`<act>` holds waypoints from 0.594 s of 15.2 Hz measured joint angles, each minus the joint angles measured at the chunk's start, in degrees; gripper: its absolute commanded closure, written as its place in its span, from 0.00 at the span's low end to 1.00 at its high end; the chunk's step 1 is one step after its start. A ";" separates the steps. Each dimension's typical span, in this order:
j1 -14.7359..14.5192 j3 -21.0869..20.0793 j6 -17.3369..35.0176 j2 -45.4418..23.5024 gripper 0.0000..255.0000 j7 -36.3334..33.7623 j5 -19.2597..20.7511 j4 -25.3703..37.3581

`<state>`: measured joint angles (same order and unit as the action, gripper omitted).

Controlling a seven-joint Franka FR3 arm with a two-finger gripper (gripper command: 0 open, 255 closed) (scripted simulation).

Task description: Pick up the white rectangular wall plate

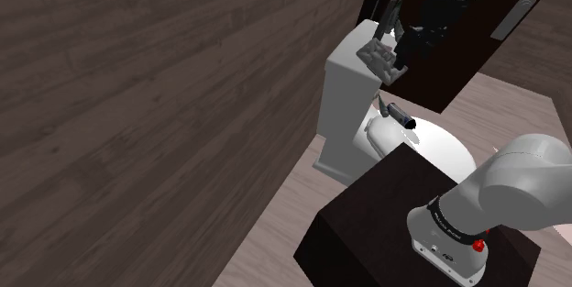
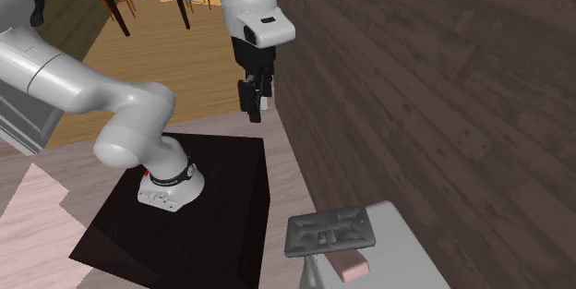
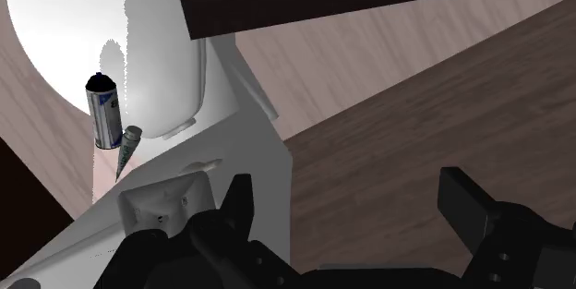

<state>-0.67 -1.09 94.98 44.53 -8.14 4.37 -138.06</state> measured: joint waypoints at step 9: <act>-2.08 18.59 -1.05 -13.70 0.00 22.09 -5.85 11.47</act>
<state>-2.74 17.51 93.93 30.83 13.96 -1.48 -126.59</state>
